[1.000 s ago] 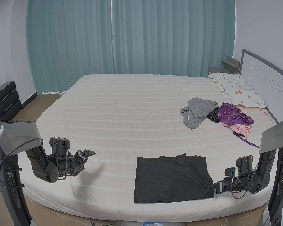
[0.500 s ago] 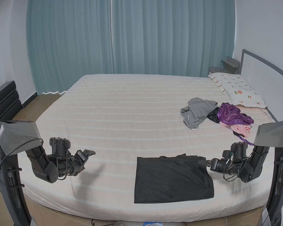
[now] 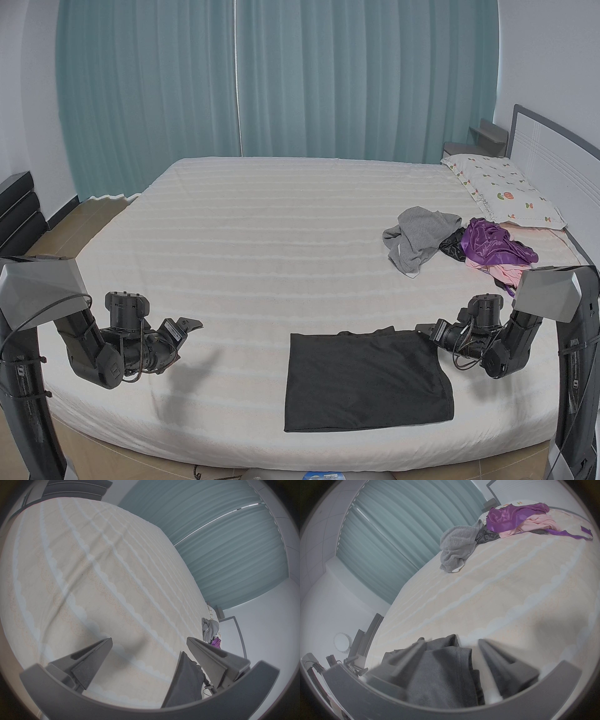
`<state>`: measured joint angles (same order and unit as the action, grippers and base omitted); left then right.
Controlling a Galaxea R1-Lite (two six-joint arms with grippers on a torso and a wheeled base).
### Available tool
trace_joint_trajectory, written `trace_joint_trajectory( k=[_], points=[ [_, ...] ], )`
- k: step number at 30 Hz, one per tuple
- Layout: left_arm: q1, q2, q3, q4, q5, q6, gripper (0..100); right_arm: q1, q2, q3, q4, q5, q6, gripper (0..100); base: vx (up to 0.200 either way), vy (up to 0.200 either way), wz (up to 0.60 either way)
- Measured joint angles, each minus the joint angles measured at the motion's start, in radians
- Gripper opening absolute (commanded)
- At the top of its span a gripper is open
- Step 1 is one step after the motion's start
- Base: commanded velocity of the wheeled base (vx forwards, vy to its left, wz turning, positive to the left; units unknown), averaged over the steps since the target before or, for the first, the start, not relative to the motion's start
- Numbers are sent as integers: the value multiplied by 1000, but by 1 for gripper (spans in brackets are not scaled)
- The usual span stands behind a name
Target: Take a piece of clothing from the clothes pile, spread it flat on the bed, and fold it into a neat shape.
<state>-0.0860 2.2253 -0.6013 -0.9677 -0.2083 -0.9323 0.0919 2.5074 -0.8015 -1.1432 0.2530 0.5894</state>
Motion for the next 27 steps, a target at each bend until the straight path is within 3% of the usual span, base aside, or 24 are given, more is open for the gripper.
trace_joint_trajectory(
  k=[12,21,22,27],
  points=[
    [-4,0,1,0,0,0,100,-27,5,-10,-16,-6,38,0,0,0,0],
    [-15,8,-4,-1,47,0,100,-32,7,-17,-15,-6,38,0,0,0,0],
    [-16,9,-5,-1,50,-1,100,-33,7,-17,-15,-6,38,100,0,0,0],
    [-17,13,-6,0,50,-2,100,-33,7,-17,-15,-7,38,100,0,0,0]
  ],
)
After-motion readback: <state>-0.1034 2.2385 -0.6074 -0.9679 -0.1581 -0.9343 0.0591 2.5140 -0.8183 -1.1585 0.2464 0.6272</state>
